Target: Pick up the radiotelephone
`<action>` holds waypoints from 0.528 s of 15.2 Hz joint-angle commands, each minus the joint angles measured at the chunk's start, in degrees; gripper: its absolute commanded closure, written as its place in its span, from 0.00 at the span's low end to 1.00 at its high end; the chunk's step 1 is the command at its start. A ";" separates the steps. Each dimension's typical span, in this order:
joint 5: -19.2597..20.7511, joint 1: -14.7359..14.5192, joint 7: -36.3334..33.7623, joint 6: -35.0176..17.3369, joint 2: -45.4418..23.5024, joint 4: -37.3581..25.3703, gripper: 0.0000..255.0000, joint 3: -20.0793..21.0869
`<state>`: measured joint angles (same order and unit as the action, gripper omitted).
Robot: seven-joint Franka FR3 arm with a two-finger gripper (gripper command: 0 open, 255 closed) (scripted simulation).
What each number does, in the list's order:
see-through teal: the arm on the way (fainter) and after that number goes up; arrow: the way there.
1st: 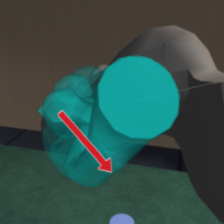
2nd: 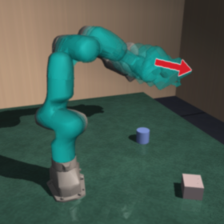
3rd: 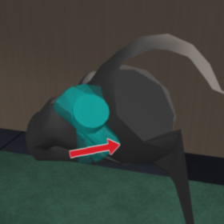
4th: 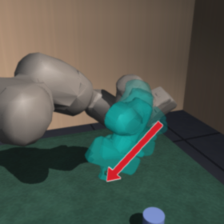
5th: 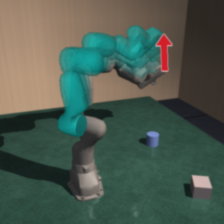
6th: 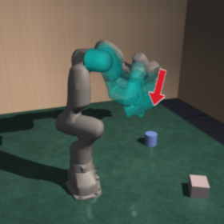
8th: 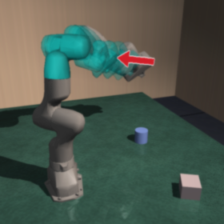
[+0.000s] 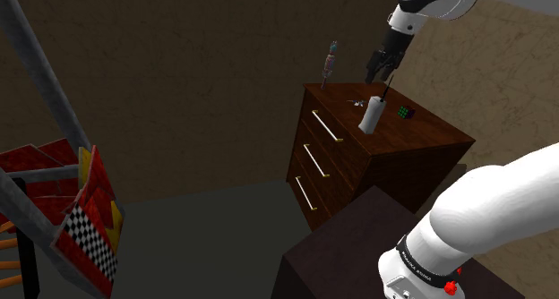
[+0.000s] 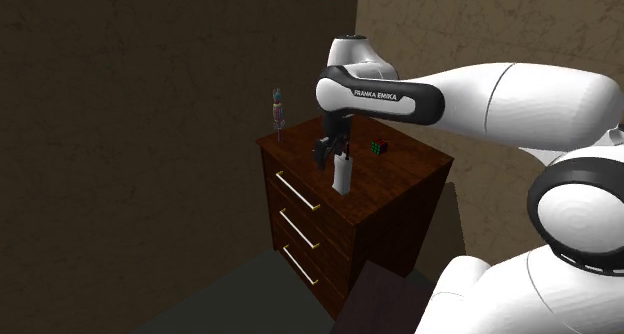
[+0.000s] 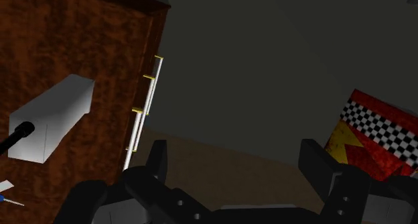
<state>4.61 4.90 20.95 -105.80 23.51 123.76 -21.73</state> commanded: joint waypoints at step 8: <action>-8.29 1.15 12.17 -3.79 -18.66 -11.43 0.00 -9.85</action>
<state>-2.35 5.73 31.30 -109.34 7.24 113.85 -30.43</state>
